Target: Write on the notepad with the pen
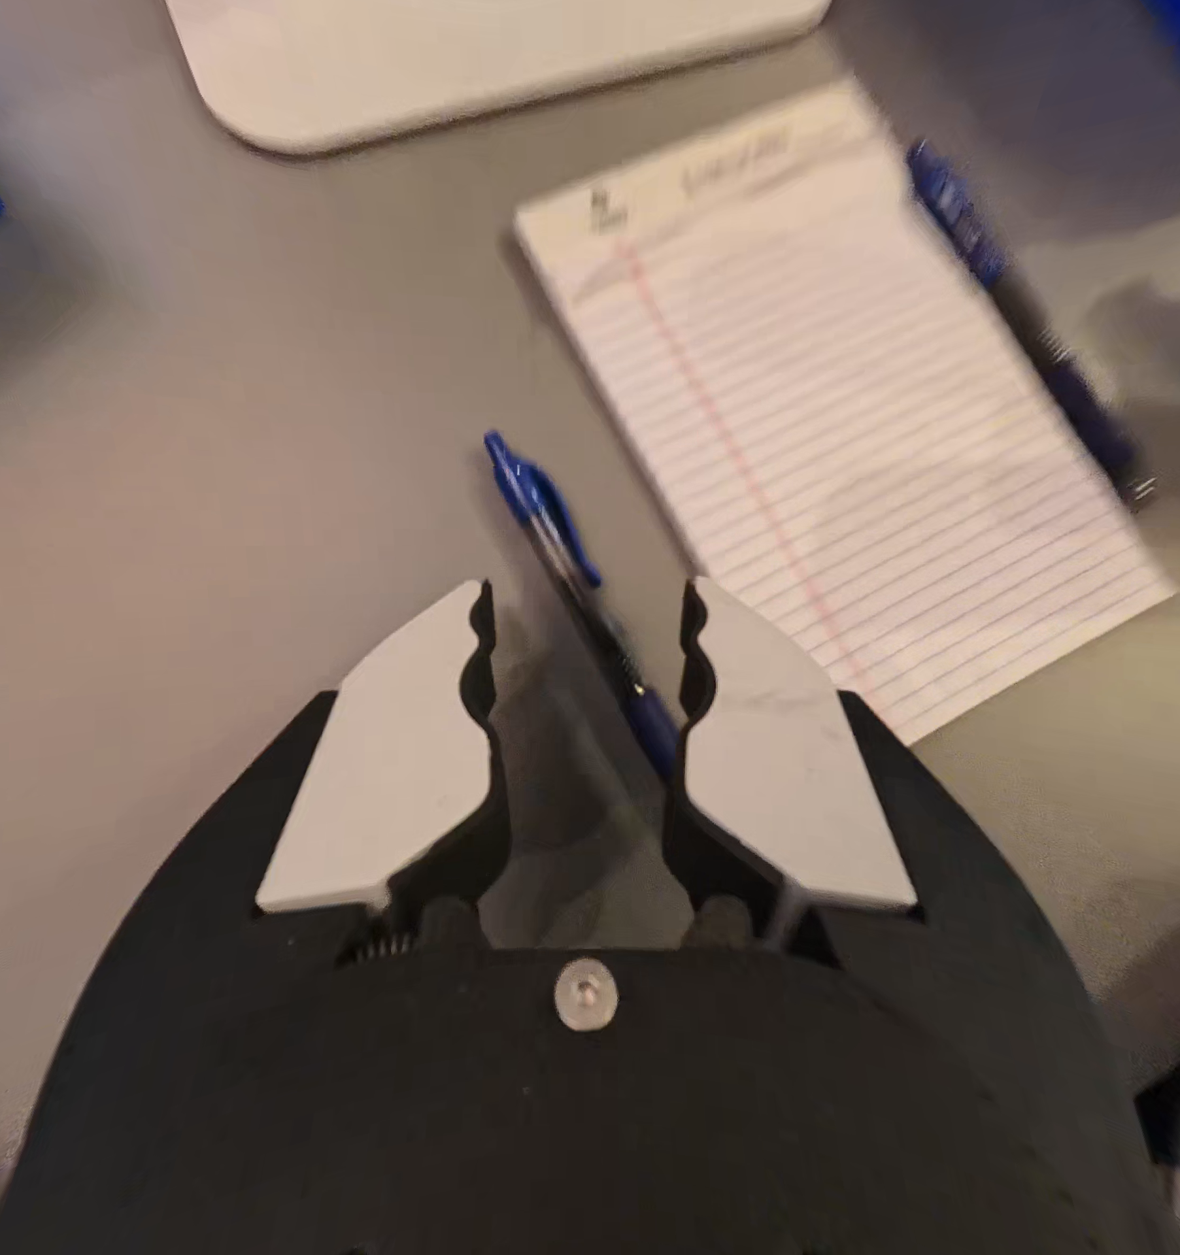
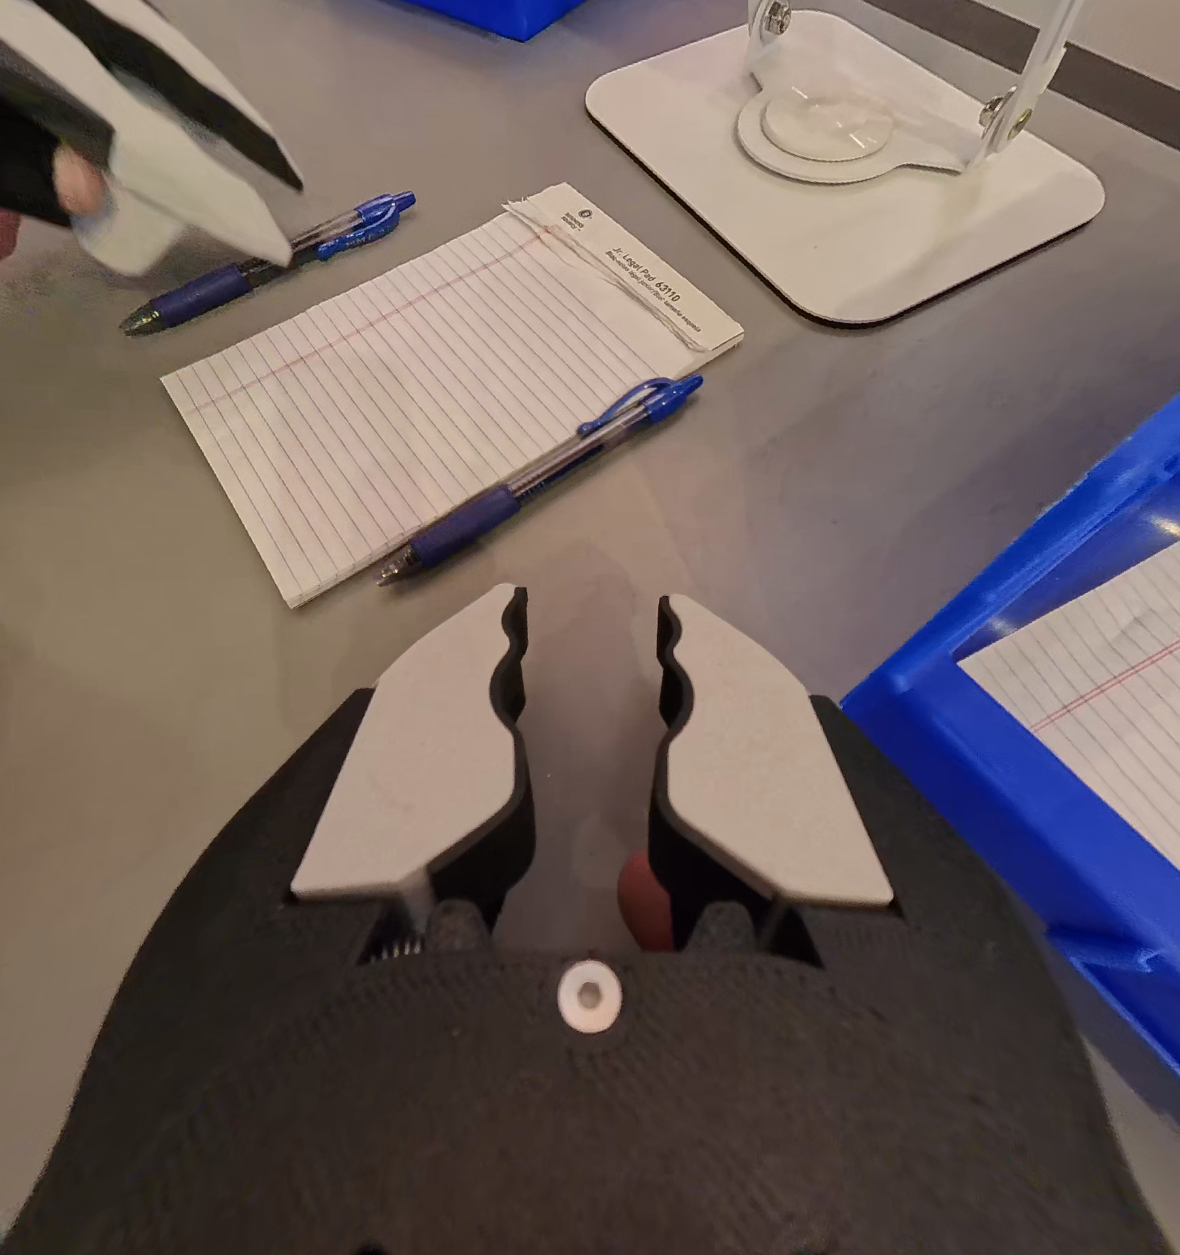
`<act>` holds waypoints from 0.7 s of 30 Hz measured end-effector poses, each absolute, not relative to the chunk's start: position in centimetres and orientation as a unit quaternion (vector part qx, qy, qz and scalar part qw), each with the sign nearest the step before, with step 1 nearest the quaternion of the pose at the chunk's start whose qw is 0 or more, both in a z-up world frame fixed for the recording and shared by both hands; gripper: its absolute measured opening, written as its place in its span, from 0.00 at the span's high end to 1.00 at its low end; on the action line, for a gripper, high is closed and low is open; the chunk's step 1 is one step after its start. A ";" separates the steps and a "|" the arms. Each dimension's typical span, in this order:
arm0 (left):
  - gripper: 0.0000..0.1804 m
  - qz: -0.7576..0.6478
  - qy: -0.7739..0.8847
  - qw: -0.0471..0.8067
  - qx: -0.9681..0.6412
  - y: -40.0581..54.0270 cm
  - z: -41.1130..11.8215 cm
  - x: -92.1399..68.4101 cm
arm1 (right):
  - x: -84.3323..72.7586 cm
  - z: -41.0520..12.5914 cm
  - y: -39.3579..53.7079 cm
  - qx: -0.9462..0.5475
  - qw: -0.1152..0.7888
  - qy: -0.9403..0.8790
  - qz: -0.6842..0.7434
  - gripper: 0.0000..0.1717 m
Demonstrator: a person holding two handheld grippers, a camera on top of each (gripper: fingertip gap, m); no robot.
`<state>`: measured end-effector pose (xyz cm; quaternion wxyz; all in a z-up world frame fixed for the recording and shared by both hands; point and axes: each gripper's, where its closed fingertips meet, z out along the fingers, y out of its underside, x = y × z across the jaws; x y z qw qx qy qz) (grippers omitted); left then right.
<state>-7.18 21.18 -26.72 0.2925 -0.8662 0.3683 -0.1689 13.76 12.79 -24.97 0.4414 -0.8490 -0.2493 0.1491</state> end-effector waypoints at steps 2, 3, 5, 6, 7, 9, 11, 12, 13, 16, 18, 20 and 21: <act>0.71 -0.135 0.389 0.275 -0.869 21.0 -27.9 -7.5 | 13.8 -24.9 12.8 -0.848 0.443 -0.249 0.150 0.79; 0.76 -0.129 0.400 0.267 -0.867 20.7 -27.9 -7.4 | 13.8 -24.9 12.8 -0.848 0.443 -0.249 0.150 0.79; 0.92 -0.103 0.424 0.270 -0.858 20.7 -28.0 -7.4 | 13.7 -24.9 12.8 -0.848 0.443 -0.250 0.149 0.79; 0.93 -0.099 0.425 0.272 -0.858 20.7 -28.0 -7.4 | 13.7 -24.9 12.8 -0.848 0.443 -0.251 0.149 0.79; 0.93 -0.099 0.426 0.272 -0.857 20.7 -28.0 -7.4 | 13.7 -24.9 12.8 -0.847 0.443 -0.251 0.150 0.79; 0.94 -0.096 0.423 0.300 -0.850 21.2 -27.4 -7.4 | 13.5 -24.6 12.8 -0.844 0.448 -0.250 0.157 0.79; 0.95 -0.139 0.413 0.333 -0.836 21.3 -25.4 -6.6 | 13.1 -23.5 12.8 -0.832 0.466 -0.248 0.172 0.79; 0.95 -0.193 0.417 0.358 -0.813 20.8 -23.6 -5.2 | 12.5 -22.8 12.8 -0.824 0.474 -0.244 0.190 0.79; 0.95 -0.228 0.424 0.369 -0.795 20.1 -22.2 -3.9 | 11.7 -22.0 12.7 -0.815 0.479 -0.239 0.222 0.79; 0.95 -0.357 0.430 0.392 -0.730 17.6 -18.5 0.3 | 8.5 -19.5 12.9 -0.775 0.481 -0.215 0.348 0.78; 0.95 -0.463 0.424 0.366 -0.686 15.4 -17.1 2.9 | 6.8 -18.1 13.3 -0.747 0.470 -0.195 0.428 0.75; 0.95 -0.533 0.407 0.334 -0.662 14.0 -16.6 4.6 | 5.7 -16.5 13.7 -0.702 0.464 -0.172 0.512 0.75; 0.95 -0.564 0.405 0.307 -0.651 13.2 -16.6 5.3 | 5.6 -15.5 13.8 -0.676 0.473 -0.162 0.542 0.75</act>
